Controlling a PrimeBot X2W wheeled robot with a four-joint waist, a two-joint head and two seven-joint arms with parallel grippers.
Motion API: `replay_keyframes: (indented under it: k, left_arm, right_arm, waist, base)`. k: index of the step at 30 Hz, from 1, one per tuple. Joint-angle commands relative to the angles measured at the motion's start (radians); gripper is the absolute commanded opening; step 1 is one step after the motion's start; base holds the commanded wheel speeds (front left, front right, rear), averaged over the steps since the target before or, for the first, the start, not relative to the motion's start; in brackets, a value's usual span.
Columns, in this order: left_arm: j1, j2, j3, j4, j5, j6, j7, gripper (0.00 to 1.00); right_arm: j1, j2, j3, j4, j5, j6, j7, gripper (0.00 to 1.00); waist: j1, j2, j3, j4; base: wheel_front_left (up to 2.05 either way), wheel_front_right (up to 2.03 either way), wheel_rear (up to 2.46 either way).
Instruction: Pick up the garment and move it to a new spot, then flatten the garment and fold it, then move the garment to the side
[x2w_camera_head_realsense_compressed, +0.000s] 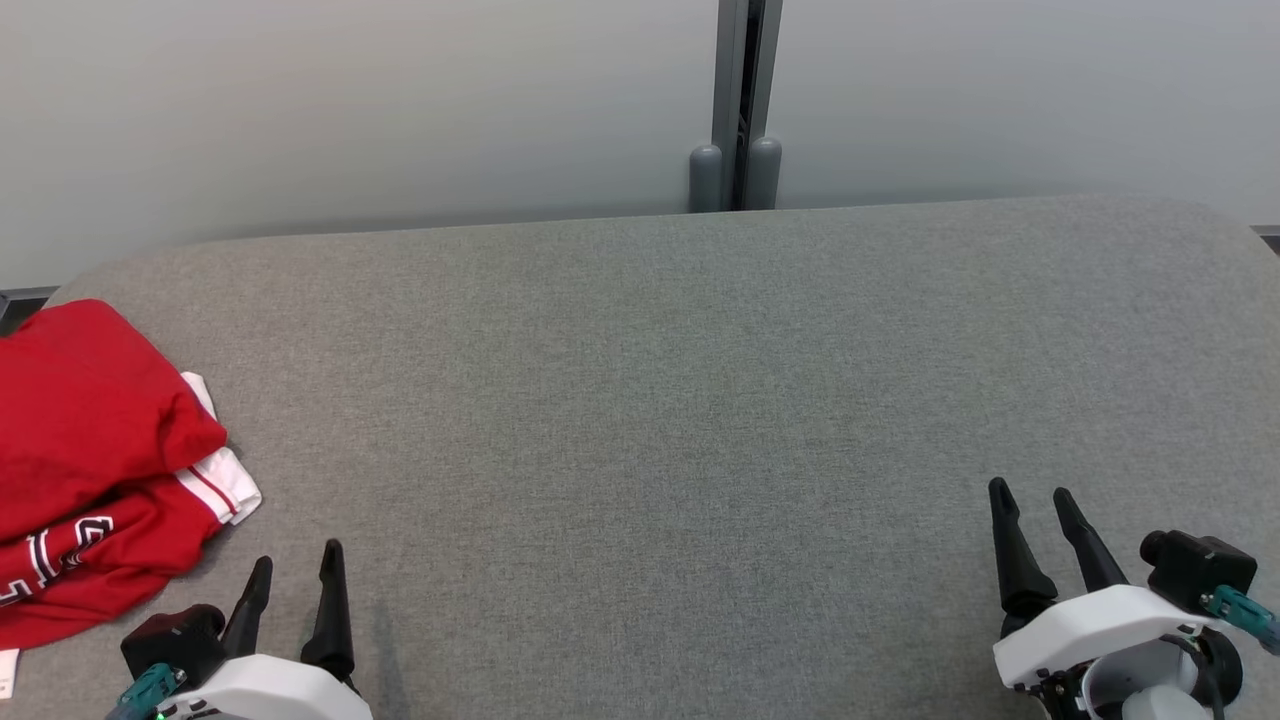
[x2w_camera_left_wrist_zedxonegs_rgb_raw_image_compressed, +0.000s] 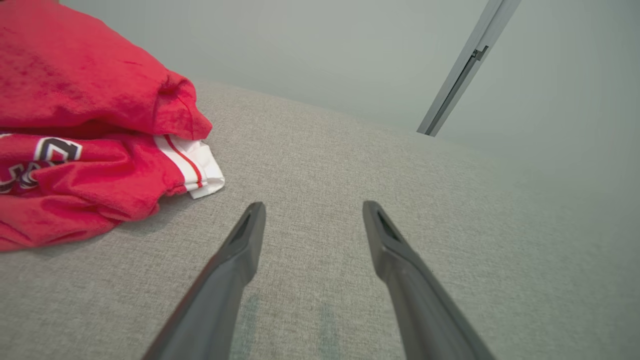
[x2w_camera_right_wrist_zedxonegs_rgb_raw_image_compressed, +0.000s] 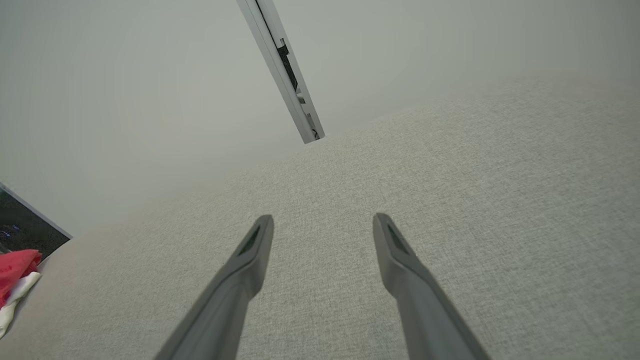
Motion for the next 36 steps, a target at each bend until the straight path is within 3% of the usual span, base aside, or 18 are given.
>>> replay_keyframes:
  k: [1,22,36]
  left_arm:
    - [-0.004,0.011,-0.002,-0.001,0.033,0.004,-0.011,1.0]
    - [0.012,0.009,0.022,-0.033,0.212,0.033,-0.057,1.0]
    - [0.032,0.0,0.053,-0.033,0.321,0.03,-0.084,1.0]
  right_arm:
    - [-0.021,-0.01,0.003,-0.002,-0.033,0.002,-0.014,1.0]
    - [-0.024,-0.012,-0.026,-0.013,-0.209,0.002,-0.061,1.0]
    - [-0.016,-0.014,-0.024,-0.016,-0.312,0.002,-0.089,1.0]
  waist:
    - [0.0,0.0,0.002,0.0]
    - [0.0,0.0,0.008,-0.002]
    - [0.0,0.0,-0.011,-0.001]
  base:
    - [0.0,0.0,0.0]
    - [0.0,0.0,0.0]
    - [0.0,0.0,0.0]
